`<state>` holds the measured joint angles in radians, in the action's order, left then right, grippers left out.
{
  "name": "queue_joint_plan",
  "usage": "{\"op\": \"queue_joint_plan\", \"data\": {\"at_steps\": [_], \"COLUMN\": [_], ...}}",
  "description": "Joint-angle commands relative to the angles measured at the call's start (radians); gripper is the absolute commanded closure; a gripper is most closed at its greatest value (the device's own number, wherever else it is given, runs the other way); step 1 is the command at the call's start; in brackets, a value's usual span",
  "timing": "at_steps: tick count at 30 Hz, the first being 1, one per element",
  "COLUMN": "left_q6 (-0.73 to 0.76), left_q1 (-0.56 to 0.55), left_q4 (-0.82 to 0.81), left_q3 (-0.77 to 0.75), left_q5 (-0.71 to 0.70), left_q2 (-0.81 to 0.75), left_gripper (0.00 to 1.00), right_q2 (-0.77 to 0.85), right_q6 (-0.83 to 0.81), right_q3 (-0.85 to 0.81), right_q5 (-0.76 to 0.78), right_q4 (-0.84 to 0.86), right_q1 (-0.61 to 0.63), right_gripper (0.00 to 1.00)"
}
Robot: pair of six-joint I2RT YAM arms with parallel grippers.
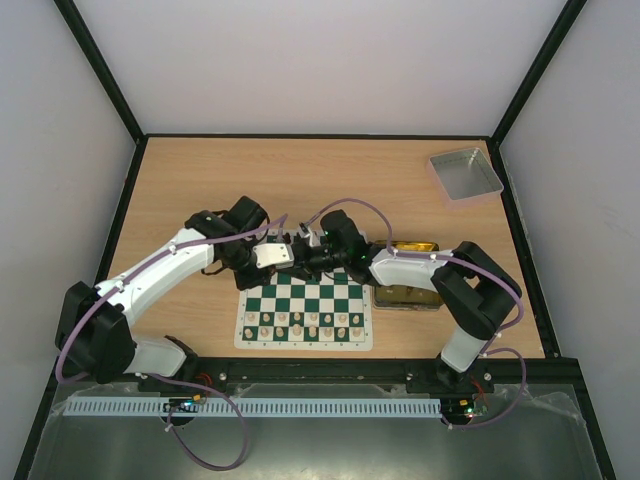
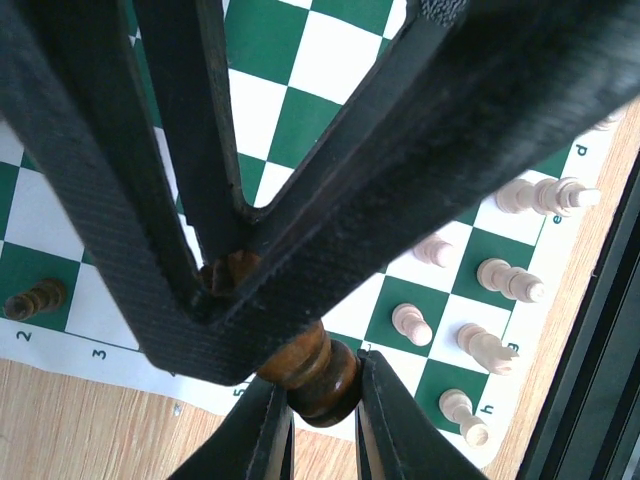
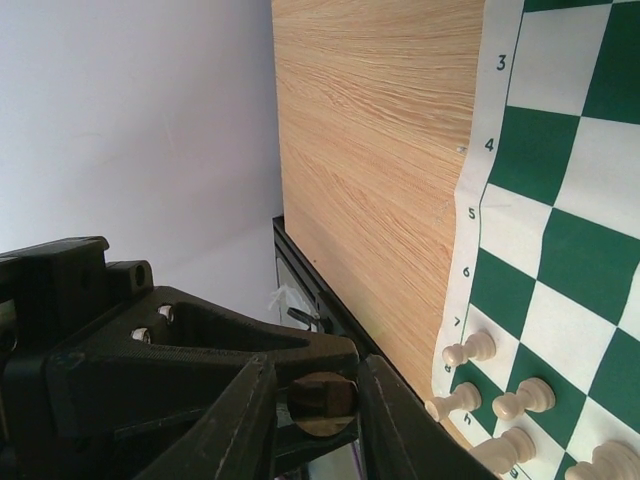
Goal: Set up the chess pieces on the board
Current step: Pick up the chess piece from the chessboard.
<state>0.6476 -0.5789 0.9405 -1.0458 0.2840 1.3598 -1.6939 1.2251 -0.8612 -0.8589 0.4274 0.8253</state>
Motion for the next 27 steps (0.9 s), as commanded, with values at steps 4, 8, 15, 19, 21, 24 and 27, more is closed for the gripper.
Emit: {"op": "queue_joint_plan", "data": {"at_steps": [4,8,15,19,21,24,27], "left_q6": [-0.006,-0.006,-0.009,-0.020,-0.021,-0.025,-0.029], "left_q1": [-0.006,-0.006,-0.007,-0.007,-0.009,-0.007,-0.005], "left_q4": [0.003,0.002,-0.002,-0.013,-0.016,-0.020,-0.029], "left_q3": [0.005,0.004,0.008,0.013,0.015,0.016,0.022], "left_q5": [-0.024,-0.025,-0.025,-0.035,-0.040,-0.051,-0.060], "left_q2": [-0.001,0.001,-0.003,-0.008,-0.012,-0.018,-0.028], "left_gripper": [0.98,0.98,0.98,0.81,0.72,0.63,0.60], "right_q2": [-0.016,-0.018,-0.014,-0.005,0.006,0.027,0.045], "right_q6": [-0.001,-0.005,-0.029,-0.063,-0.091,-0.155,-0.200], "right_q3": [-0.023,-0.016,-0.022,-0.041,-0.060,-0.097,-0.131], "right_q5": [-0.013,-0.008,0.015,0.036,0.056,0.101,0.142], "right_q4": [0.016,0.018,-0.018,-0.081,-0.132,-0.240,-0.337], "right_q1": [0.014,0.017,0.017,0.015,0.015,0.011,0.005], "right_gripper": [0.77,0.85,0.98,0.98,0.98,0.98,0.98]}}
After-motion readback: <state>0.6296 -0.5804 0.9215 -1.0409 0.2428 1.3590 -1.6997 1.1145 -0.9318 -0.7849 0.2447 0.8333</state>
